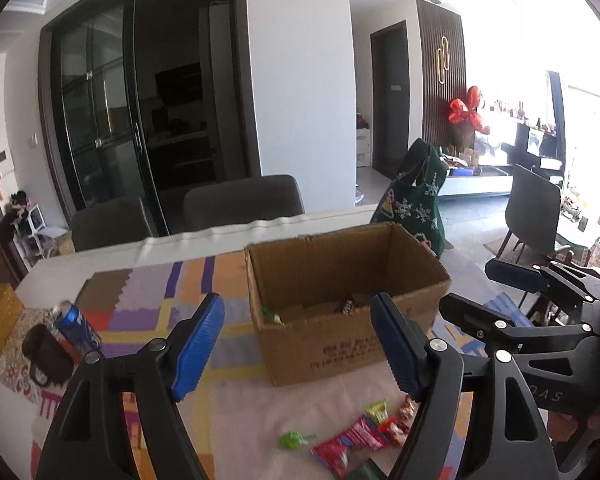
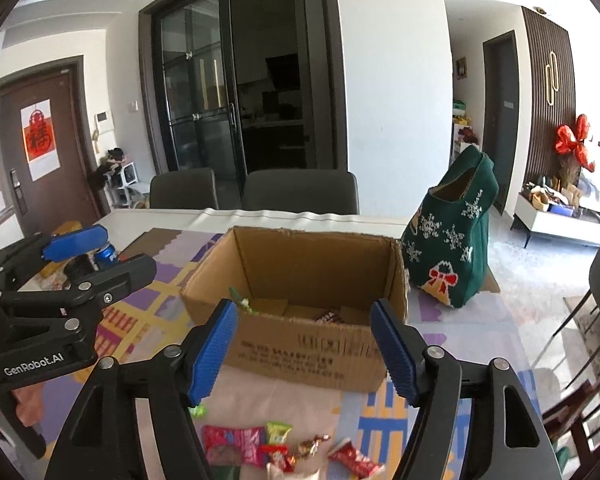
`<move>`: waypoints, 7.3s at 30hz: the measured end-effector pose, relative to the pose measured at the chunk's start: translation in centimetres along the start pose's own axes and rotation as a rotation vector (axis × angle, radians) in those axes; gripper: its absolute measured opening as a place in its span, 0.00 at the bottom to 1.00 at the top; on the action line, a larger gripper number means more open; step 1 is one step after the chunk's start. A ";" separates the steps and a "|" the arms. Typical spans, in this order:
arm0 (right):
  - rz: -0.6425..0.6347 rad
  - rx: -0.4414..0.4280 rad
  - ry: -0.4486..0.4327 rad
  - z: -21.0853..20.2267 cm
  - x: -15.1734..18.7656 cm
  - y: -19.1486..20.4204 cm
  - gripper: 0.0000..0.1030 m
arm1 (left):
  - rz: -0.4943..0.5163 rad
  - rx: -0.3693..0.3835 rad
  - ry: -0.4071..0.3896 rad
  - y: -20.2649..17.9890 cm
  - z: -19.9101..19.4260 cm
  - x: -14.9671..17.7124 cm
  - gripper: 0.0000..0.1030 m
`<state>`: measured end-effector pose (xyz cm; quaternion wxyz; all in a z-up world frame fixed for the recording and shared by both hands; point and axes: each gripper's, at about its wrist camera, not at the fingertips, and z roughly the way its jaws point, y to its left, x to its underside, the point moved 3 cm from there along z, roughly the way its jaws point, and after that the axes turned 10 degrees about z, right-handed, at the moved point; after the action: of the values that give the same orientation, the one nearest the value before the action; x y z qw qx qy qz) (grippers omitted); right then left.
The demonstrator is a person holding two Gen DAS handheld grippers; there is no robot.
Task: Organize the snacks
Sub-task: 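Move both tools back from the box to the remaining snacks, then grasp the red yogurt hawthorn bag with the left tool while the right tool grasps the white wrapper, then carry both snacks over the box and open both tools to drop them, then withdraw both tools from the box back to the remaining snacks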
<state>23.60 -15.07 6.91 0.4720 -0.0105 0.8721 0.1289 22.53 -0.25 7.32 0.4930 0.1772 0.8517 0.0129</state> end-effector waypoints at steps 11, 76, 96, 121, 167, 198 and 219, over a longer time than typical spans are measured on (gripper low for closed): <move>-0.010 0.016 0.069 -1.8 4.5 -0.5 0.72 | 0.009 0.042 0.059 -2.4 -1.9 5.0 0.74; 0.093 0.044 0.512 7.7 17.6 -3.6 0.72 | 0.301 0.356 0.418 -8.7 12.0 15.9 0.40; 0.097 0.006 0.427 4.7 15.5 -3.1 0.28 | 0.149 0.280 0.298 -7.7 6.9 11.8 0.39; 0.082 -0.050 0.146 1.3 4.8 -1.5 0.28 | 0.013 0.189 0.077 -2.9 3.9 1.9 0.39; 0.021 0.063 0.086 8.1 -2.4 -1.5 0.54 | 0.000 0.004 0.128 2.0 9.7 -2.2 0.69; -0.008 -0.033 0.172 1.8 7.6 1.7 0.54 | -0.015 -0.019 0.140 0.0 -0.6 8.2 0.76; 0.068 -0.023 0.403 7.2 14.2 0.5 0.52 | -0.040 0.066 0.314 -0.3 5.5 14.7 0.75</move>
<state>21.59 -11.44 -8.51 0.2833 -0.0119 0.9472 0.1499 20.46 3.24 -7.82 0.3476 0.1719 0.9217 0.0025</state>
